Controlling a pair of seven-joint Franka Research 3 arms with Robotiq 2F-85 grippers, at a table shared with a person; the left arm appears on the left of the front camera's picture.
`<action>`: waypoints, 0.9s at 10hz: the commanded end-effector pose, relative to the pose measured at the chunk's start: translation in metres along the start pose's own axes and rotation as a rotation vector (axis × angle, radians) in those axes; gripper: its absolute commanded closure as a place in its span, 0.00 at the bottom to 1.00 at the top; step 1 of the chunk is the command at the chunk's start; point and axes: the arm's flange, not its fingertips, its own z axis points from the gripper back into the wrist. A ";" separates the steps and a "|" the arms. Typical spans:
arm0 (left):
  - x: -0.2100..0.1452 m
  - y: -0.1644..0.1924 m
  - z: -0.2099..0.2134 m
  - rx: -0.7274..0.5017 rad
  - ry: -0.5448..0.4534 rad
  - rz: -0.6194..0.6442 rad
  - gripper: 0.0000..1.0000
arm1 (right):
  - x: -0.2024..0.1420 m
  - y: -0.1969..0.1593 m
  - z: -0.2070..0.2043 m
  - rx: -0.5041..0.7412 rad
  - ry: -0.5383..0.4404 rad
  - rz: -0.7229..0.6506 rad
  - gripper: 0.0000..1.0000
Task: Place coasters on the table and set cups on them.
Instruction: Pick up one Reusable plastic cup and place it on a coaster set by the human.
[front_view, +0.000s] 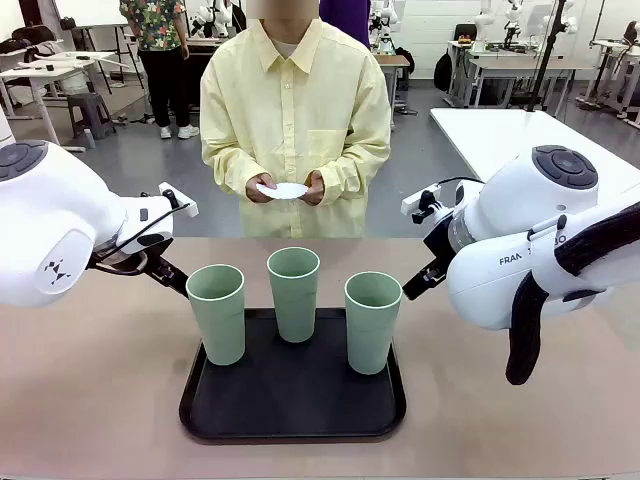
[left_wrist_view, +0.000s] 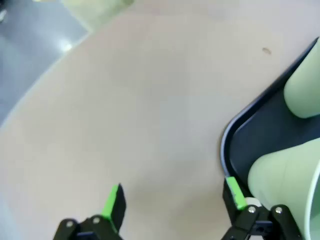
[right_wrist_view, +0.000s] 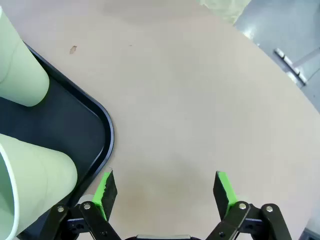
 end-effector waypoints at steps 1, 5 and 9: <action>0.000 0.000 0.000 0.000 0.000 0.000 0.00 | 0.000 0.000 0.000 0.000 0.000 0.000 0.00; 0.000 0.000 0.000 0.000 0.000 0.000 0.00 | 0.000 0.000 0.000 0.000 0.000 0.000 0.00; 0.000 0.000 0.000 0.000 0.000 0.000 0.00 | 0.000 0.000 0.000 0.000 0.000 0.000 0.00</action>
